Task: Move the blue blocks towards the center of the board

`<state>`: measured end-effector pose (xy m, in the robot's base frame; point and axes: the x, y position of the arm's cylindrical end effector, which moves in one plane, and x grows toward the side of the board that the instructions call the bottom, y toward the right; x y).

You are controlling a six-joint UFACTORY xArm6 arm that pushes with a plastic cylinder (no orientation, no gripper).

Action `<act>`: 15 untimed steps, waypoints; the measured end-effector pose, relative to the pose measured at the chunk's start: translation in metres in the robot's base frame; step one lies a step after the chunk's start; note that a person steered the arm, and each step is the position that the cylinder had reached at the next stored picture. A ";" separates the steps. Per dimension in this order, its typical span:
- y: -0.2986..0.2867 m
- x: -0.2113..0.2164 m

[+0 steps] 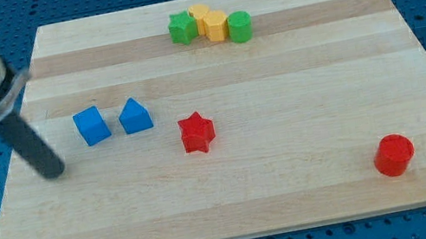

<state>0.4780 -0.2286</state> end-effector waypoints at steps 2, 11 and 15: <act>0.024 -0.051; 0.258 0.137; 0.478 0.139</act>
<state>0.6169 0.2490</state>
